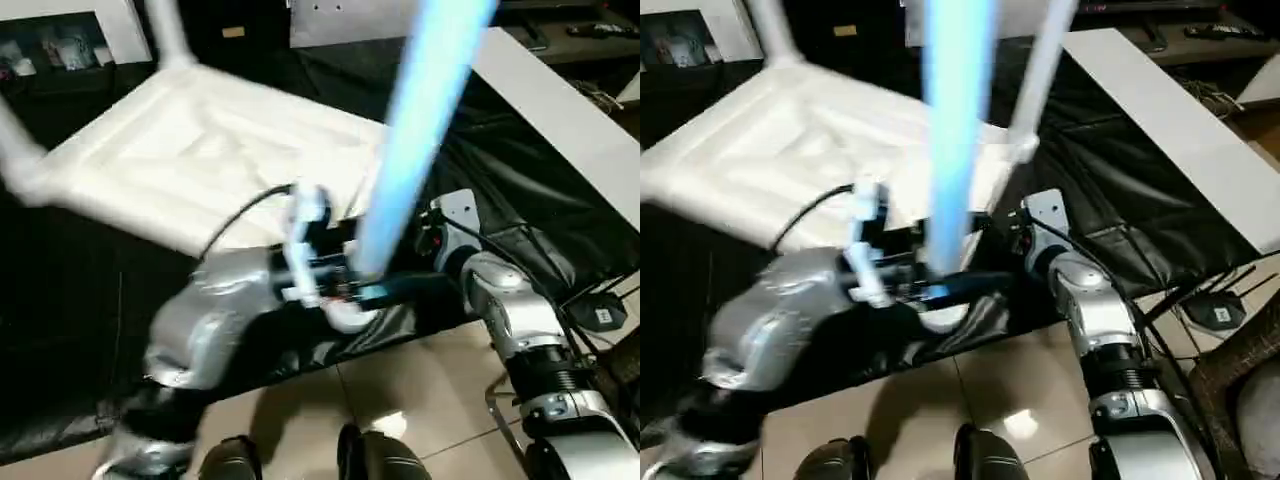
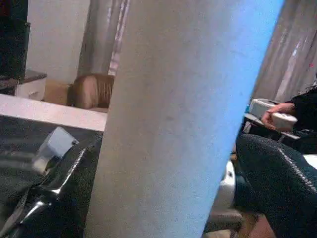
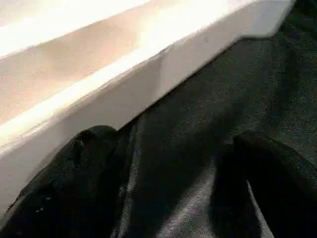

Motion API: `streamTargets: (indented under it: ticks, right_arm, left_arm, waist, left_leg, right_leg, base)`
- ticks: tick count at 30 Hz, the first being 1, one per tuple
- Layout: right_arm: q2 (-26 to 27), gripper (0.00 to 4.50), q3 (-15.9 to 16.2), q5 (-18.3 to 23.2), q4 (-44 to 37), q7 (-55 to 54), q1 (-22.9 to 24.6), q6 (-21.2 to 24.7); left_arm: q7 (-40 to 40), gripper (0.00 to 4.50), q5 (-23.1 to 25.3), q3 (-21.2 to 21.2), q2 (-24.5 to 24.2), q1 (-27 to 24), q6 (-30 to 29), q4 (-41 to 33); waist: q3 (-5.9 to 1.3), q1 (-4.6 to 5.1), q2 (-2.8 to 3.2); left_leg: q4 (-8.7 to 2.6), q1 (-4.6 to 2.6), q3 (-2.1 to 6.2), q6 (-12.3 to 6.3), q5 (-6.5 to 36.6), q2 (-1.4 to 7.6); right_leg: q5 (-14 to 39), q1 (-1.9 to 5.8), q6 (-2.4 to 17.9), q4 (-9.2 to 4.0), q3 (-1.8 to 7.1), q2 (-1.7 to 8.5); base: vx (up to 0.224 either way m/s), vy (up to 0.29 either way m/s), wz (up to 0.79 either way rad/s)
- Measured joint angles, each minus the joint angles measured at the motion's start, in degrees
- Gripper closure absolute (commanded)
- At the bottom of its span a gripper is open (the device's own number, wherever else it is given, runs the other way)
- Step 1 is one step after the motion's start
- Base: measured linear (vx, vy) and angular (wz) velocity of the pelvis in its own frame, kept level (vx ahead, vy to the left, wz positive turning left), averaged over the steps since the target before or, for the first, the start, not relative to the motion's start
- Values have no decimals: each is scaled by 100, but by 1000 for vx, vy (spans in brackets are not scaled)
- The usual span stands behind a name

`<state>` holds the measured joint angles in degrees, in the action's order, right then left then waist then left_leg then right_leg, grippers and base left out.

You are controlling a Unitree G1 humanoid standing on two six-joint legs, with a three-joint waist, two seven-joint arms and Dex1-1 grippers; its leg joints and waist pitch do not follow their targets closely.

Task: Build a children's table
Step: Rotate table base

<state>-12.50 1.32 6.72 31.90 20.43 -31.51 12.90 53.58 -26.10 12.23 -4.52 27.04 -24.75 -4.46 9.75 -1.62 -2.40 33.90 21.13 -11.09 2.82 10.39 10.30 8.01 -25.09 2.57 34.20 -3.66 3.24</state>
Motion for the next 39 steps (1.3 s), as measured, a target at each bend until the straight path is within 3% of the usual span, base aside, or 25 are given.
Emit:
streamTargets:
  ticks: [4,11,14,17,23,27,32,39]
  right_arm:
    - [32,0,-39,-13,48,14,-13,-123]
    - [-118,0,-115,-26,145,69,-9,-259]
    - [-328,0,-103,16,-128,411,172,-319]
    - [-748,0,-173,191,-636,916,547,-329]
    - [-1459,0,-308,458,-1358,1884,1070,-335]
    - [-1769,0,-279,599,-1768,2451,1325,-340]
    - [-2394,0,-282,1076,-2595,3445,1777,-76]
    - [-2715,0,-266,1571,-3226,4158,2073,362]
  left_arm:
    - [-322,2,182,16,359,297,344,413]
    - [-504,2,425,45,428,522,687,866]
    - [-144,2,461,106,53,542,778,1051]
    - [521,2,526,139,-657,537,816,1283]
    - [1729,2,849,375,-1541,755,1043,2051]
    - [1987,41,1301,682,-1751,1132,1601,2658]
    - [1987,74,2151,995,-1862,1789,2732,3891]
    - [1846,133,2723,1387,-1734,2114,3348,4599]
  waist:
    - [-1,0,2]
    - [-12,-43,22]
    - [-34,-56,62]
    - [-60,-75,109]
    - [-65,-98,120]
    - [-68,-140,124]
    - [-71,-182,131]
    - [-74,-216,136]
  left_leg:
    - [12,-1,0,12,7,0]
    - [24,4,1,11,6,-1]
    - [25,5,1,8,5,-2]
    - [21,3,4,5,4,-1]
    - [24,1,3,9,6,-4]
    - [25,-1,4,9,5,-5]
    - [24,2,4,8,5,-6]
    - [24,9,8,-8,-2,-5]
  right_leg:
    - [-14,6,0,-3,1,1]
    - [-26,10,1,-5,-1,4]
    - [-26,10,0,-8,-1,5]
    - [-23,10,-5,-6,-3,5]
    - [-12,16,-36,-11,-1,7]
    - [-13,19,-38,-11,-2,9]
    - [-11,20,-42,-18,-3,10]
    - [-10,17,-44,-21,-10,11]
  base:
    - [0,0,0]
    - [0,0,0]
    - [0,0,0]
    - [0,0,0]
    - [0,0,0]
    - [0,0,0]
    - [0,0,0]
    - [0,0,0]
